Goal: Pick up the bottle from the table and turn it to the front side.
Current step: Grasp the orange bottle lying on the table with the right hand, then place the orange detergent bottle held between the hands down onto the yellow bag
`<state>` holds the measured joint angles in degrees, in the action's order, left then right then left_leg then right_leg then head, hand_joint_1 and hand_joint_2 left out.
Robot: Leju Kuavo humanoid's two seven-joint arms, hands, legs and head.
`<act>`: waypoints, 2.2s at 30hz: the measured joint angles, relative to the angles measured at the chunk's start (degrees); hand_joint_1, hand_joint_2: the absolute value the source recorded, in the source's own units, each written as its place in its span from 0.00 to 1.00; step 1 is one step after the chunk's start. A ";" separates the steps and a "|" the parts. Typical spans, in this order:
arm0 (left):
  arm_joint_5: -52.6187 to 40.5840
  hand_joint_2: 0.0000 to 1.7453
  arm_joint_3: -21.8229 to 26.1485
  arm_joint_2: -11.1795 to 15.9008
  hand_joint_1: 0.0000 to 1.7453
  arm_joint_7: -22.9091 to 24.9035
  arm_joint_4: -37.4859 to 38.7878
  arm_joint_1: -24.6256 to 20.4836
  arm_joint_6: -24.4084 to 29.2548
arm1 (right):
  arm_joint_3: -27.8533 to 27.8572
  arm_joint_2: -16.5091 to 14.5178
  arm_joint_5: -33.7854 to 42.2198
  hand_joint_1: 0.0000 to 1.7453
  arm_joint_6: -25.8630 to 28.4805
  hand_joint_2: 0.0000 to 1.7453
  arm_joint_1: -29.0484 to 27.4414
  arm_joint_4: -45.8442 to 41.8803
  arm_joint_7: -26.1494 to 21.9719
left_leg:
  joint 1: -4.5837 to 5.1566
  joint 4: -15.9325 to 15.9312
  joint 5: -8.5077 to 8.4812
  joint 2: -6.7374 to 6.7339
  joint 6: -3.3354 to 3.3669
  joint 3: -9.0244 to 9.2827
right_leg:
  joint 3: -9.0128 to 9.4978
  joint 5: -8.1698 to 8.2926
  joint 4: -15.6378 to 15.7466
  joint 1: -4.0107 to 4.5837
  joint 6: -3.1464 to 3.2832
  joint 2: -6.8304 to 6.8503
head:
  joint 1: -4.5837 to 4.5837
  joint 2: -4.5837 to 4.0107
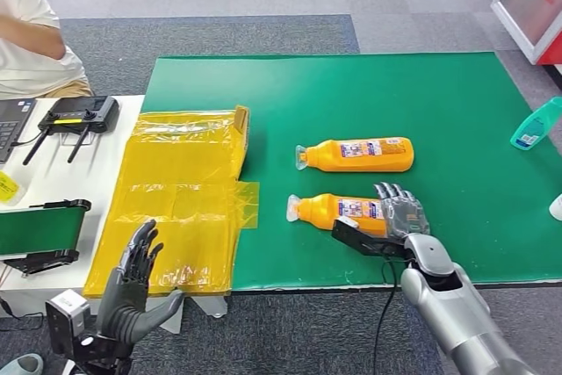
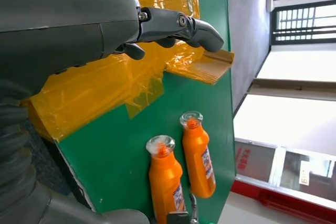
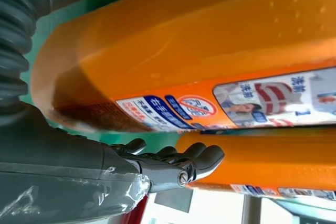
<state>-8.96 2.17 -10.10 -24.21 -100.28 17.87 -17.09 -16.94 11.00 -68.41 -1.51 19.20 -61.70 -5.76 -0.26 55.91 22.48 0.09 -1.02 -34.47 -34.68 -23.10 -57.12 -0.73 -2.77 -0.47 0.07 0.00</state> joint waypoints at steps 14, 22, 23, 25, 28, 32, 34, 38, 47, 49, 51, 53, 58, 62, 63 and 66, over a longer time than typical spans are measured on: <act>1.45 1.00 -1.12 0.82 0.00 -0.74 -0.05 0.01 0.25 | -1.18 4.24 14.44 1.00 -2.00 1.00 -1.71 -2.93 -4.97 | 0.00 0.00 0.03 0.00 -0.01 0.23 | 0.19 0.00 0.01 0.00 0.00 -0.01 | 0.00 0.00; 1.45 1.00 -3.47 1.72 0.00 -1.02 -1.71 -0.14 1.54 | -2.08 4.86 18.03 1.00 -0.24 1.00 -4.93 -7.68 -5.48 | -0.01 0.00 0.07 0.00 -0.07 0.25 | 0.20 -0.01 0.01 0.03 0.02 -0.04 | 0.00 0.00; 1.54 1.00 -3.65 1.84 0.00 -0.97 -1.93 -0.14 1.54 | -2.08 4.72 18.14 1.00 0.50 1.00 -5.43 -8.12 -5.57 | -0.02 0.00 0.06 0.00 -0.07 0.25 | 0.21 -0.01 0.01 0.04 0.02 -0.03 | 0.00 0.00; 1.69 1.00 -3.78 2.01 0.00 -0.90 -2.36 -0.10 1.37 | -1.72 3.96 18.91 1.00 2.38 1.00 -6.85 -9.19 -6.48 | -0.03 0.00 0.06 0.00 -0.08 0.23 | 0.20 -0.01 0.00 0.06 0.02 -0.03 | -0.01 0.00; 1.93 1.00 -3.79 2.06 0.00 -0.87 -3.10 0.08 1.00 | -0.18 1.77 21.13 1.00 4.44 1.00 -9.82 -11.88 -8.97 | -0.04 -0.01 0.06 0.00 -0.09 0.20 | 0.17 -0.01 0.00 0.07 0.04 -0.03 | 0.01 0.00; 2.11 1.00 -3.79 2.05 0.00 -0.74 -3.78 0.26 0.94 | 1.08 -0.52 22.49 0.99 4.77 1.00 -12.56 -14.77 -10.12 | -0.07 -0.01 0.06 0.00 -0.08 0.13 | 0.14 -0.05 0.00 0.07 0.07 0.00 | 0.01 0.00; 2.19 1.00 -3.77 2.01 0.00 -0.67 -4.00 0.39 0.72 | 2.25 -1.75 26.73 1.00 3.37 1.00 -13.82 -16.01 -12.37 | -0.07 -0.01 0.06 0.01 -0.08 0.09 | 0.12 -0.05 0.00 0.06 0.06 0.00 | -0.02 0.00; 1.42 1.00 -3.77 1.53 0.00 -0.58 -4.54 0.60 -0.07 | 6.66 -6.99 45.12 1.00 -6.02 1.00 -18.14 -21.09 -19.25 | -0.06 0.00 0.08 0.03 -0.09 0.01 | 0.01 -0.06 0.00 0.05 0.08 0.00 | 0.01 0.00; -0.69 1.00 -13.08 1.05 0.00 1.21 -6.82 -2.70 4.16 | 9.21 -12.09 59.63 1.00 -15.22 1.00 -26.26 -29.90 -22.30 | -0.02 0.00 0.16 0.08 -0.01 -0.07 | -0.06 -0.14 0.01 0.01 0.08 0.07 | -0.01 0.00; 2.71 1.00 -15.02 1.41 0.00 1.57 -6.03 -3.78 4.21 | 9.27 -12.09 61.47 1.00 -16.80 1.00 -27.32 -30.61 -22.66 | 0.00 0.00 0.17 0.08 0.00 -0.07 | -0.06 -0.13 0.01 0.00 0.07 0.07 | -0.01 0.00; 5.61 1.00 -16.32 1.79 0.00 1.67 -4.89 -4.58 4.02 | 9.27 -12.09 62.20 1.00 -17.81 1.00 -28.00 -30.90 -22.81 | 0.00 0.00 0.16 0.08 0.00 -0.07 | -0.05 -0.13 0.00 0.00 0.07 0.06 | 0.00 0.00; 7.39 1.00 -16.89 2.16 0.00 1.65 -3.96 -4.85 3.74 | 9.06 -12.12 62.36 1.00 -18.28 1.00 -28.31 -30.91 -22.55 | 0.00 0.00 0.16 0.07 -0.01 -0.08 | -0.05 -0.13 0.00 0.01 0.08 0.05 | 0.00 0.00; 9.52 1.00 -16.86 3.37 0.00 1.19 -3.25 -4.65 2.66 | 6.05 -13.17 61.54 1.00 -17.93 1.00 -27.43 -30.08 -20.75 | -0.04 -0.01 0.12 0.07 -0.06 -0.10 | -0.08 -0.14 -0.01 0.07 0.09 0.06 | 0.00 0.00; 11.09 1.00 -16.63 4.29 0.00 1.32 -3.04 -4.52 1.23 | 3.53 -13.96 60.97 1.00 -17.16 1.00 -26.36 -29.27 -20.45 | -0.08 -0.01 0.12 0.07 -0.07 -0.10 | -0.08 -0.15 -0.01 0.07 0.10 0.06 | -0.01 0.00; 12.12 1.00 -16.61 4.56 0.00 1.51 -2.90 -4.53 0.41 | 2.96 -14.01 60.67 1.00 -16.97 1.00 -26.16 -29.17 -20.35 | -0.08 -0.01 0.12 0.07 -0.07 -0.10 | -0.08 -0.15 -0.01 0.07 0.10 0.06 | -0.01 0.00; 15.99 1.00 -16.61 5.43 0.00 2.41 -1.97 -4.96 -2.03 | 0.73 -14.01 59.87 1.00 -16.53 1.00 -25.65 -29.01 -20.15 | -0.07 -0.01 0.12 0.06 -0.06 -0.10 | -0.08 -0.15 -0.01 0.06 0.10 0.06 | 0.00 0.00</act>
<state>7.03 -14.44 -4.67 -21.80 -102.25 12.91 -19.13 -16.22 -3.01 -8.54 -18.04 -6.45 -90.71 -25.90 -0.33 55.91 22.60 0.15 -1.08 -34.57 -34.76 -23.24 -57.12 -0.67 -2.68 -0.42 0.07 0.00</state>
